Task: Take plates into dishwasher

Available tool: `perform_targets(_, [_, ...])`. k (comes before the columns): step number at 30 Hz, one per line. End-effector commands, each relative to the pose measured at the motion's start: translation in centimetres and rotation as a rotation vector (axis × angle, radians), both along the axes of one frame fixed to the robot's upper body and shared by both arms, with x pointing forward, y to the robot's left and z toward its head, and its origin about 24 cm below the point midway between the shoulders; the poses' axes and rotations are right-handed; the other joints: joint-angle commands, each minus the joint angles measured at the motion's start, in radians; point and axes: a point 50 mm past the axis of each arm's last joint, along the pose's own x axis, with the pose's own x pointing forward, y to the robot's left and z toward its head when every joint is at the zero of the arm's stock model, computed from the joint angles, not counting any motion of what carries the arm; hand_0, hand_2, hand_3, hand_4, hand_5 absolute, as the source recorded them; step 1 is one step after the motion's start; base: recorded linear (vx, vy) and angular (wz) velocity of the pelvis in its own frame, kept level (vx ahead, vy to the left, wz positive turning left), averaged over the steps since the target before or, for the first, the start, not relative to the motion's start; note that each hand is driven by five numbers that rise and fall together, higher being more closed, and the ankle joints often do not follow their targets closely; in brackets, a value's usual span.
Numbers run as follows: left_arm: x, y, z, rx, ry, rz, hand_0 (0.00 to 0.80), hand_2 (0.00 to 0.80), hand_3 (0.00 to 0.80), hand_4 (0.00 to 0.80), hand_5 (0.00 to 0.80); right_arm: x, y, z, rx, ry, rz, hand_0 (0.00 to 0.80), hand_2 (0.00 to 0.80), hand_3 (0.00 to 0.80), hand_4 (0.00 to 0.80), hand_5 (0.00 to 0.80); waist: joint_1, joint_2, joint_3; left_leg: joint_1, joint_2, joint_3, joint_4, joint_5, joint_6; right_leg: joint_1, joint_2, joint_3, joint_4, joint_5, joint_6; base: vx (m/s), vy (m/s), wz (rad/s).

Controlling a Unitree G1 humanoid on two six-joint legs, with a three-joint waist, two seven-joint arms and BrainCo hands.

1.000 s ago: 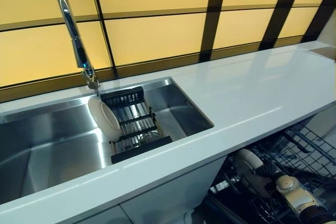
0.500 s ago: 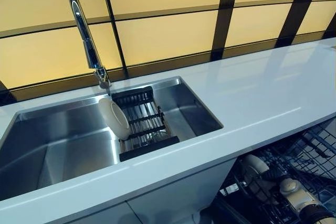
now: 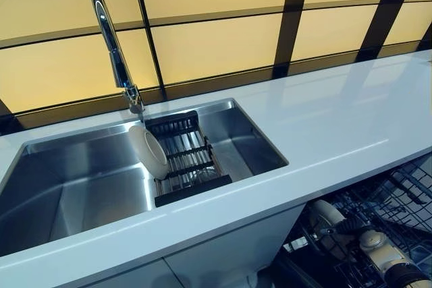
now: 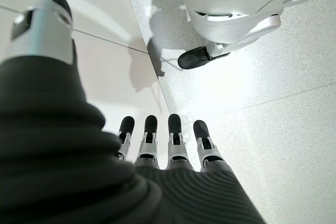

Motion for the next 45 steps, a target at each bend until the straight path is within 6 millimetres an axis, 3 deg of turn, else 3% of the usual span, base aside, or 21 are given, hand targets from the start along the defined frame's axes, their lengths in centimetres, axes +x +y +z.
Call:
perform_targets(1, [1.6, 0.9, 0.6, 0.04, -0.032, -0.054, 0.0, 0.0, 0.0, 0.0, 0.0, 3.2, 1.8, 1.9, 0.031, -0.11, 0.036, 0.0, 0.0, 0.0, 0.0, 0.0, 0.0, -0.051, 0.003, 0.031, -0.044, -0.027, 0.004, -0.084, 0.025, -0.023, -0.046, 0.028, 0.002, 0.041, 0.109, 0.0, 0.0, 0.0])
perform_targets(6, [1.7, 1.3, 0.7, 0.048, -0.035, -0.039, 0.0, 0.0, 0.0, 0.0, 0.0, 3.5, 1.2, 3.4, 0.018, -0.139, 0.03, 0.0, 0.0, 0.0, 0.0, 0.0, -0.007, -0.057, 0.006, 0.036, -0.042, -0.026, 0.004, -0.084, 0.023, -0.018, -0.042, 0.033, 0.002, 0.042, 0.107, 0.0, 0.0, 0.0])
perform_targets(14, [1.6, 2.1, 0.9, 0.068, -0.033, 0.015, 0.0, 0.0, 0.0, 0.0, 0.0, 3.7, -0.9, 8.4, -0.045, -0.242, 0.019, 0.0, 0.0, 0.0, 0.0, 0.0, -0.04, -0.084, 0.01, 0.045, -0.034, -0.013, 0.004, -0.084, 0.02, -0.019, -0.028, 0.055, 0.002, 0.05, 0.106, 0.0, 0.0, 0.0])
perform_targets(31, [1.0, 3.3, 1.1, 0.114, -0.028, 0.109, 0.0, 0.0, 0.0, 0.0, 0.0, 0.5, -9.6, 20.1, -0.133, -0.306, -0.11, 0.0, 0.0, 0.0, 0.0, 0.0, -0.093, -0.151, -0.027, 0.061, -0.015, 0.034, 0.004, -0.084, 0.02, -0.021, 0.016, 0.103, 0.002, 0.066, 0.108, 0.002, 0.002, -0.11])
perform_targets(35, [0.7, 3.7, 1.1, 0.126, -0.024, 0.116, 0.0, 0.0, 0.0, 0.0, 0.0, -0.4, -11.4, 23.5, -0.179, -0.339, -0.161, 0.0, 0.0, 0.0, 0.0, 0.0, -0.089, -0.163, -0.037, 0.059, -0.014, 0.032, 0.004, -0.082, 0.019, -0.02, 0.022, 0.104, 0.002, 0.068, 0.107, 0.003, 0.003, -0.01])
perform_targets(36, [0.9, 3.8, 1.2, 0.129, -0.024, 0.118, 0.0, 0.0, 0.0, 0.0, 0.0, -0.7, -12.0, 25.1, -0.191, -0.366, -0.187, 0.0, 0.0, 0.0, 0.0, 0.0, -0.083, -0.168, -0.039, 0.057, -0.015, 0.029, 0.004, -0.08, 0.019, -0.019, 0.024, 0.102, 0.002, 0.068, 0.106, 0.0, 0.0, 0.0])
perform_targets(40, [1.0, 4.0, 1.3, 0.133, -0.025, 0.123, 0.0, 0.0, 0.0, 0.0, 0.0, -0.7, -12.4, 28.0, -0.221, -0.452, -0.215, 0.0, 0.0, 0.0, 0.0, 0.0, -0.073, -0.176, -0.041, 0.056, -0.016, 0.022, 0.004, -0.08, 0.019, -0.017, 0.026, 0.099, 0.002, 0.068, 0.106, 0.0, 0.0, 0.0])
perform_targets(42, [1.1, 4.1, 1.3, 0.136, -0.025, 0.126, 0.0, 0.0, 0.0, 0.0, 0.0, -0.4, -11.9, 30.4, -0.235, -0.524, -0.214, 0.0, 0.0, 0.0, 0.0, 0.0, -0.062, -0.184, -0.041, 0.057, -0.016, 0.017, 0.004, -0.079, 0.019, -0.015, 0.027, 0.095, 0.002, 0.069, 0.105, 0.0, 0.0, 0.0])
perform_targets(45, [0.9, 4.1, 1.3, 0.136, -0.021, 0.131, 0.0, 0.0, 0.0, 0.0, 0.0, 0.2, -11.2, 32.3, -0.264, -0.585, -0.19, 0.0, 0.0, 0.0, 0.0, 0.0, -0.054, -0.187, -0.043, 0.057, -0.017, 0.013, 0.004, -0.08, 0.019, -0.011, 0.025, 0.087, 0.002, 0.067, 0.105, 0.0, 0.0, 0.0])
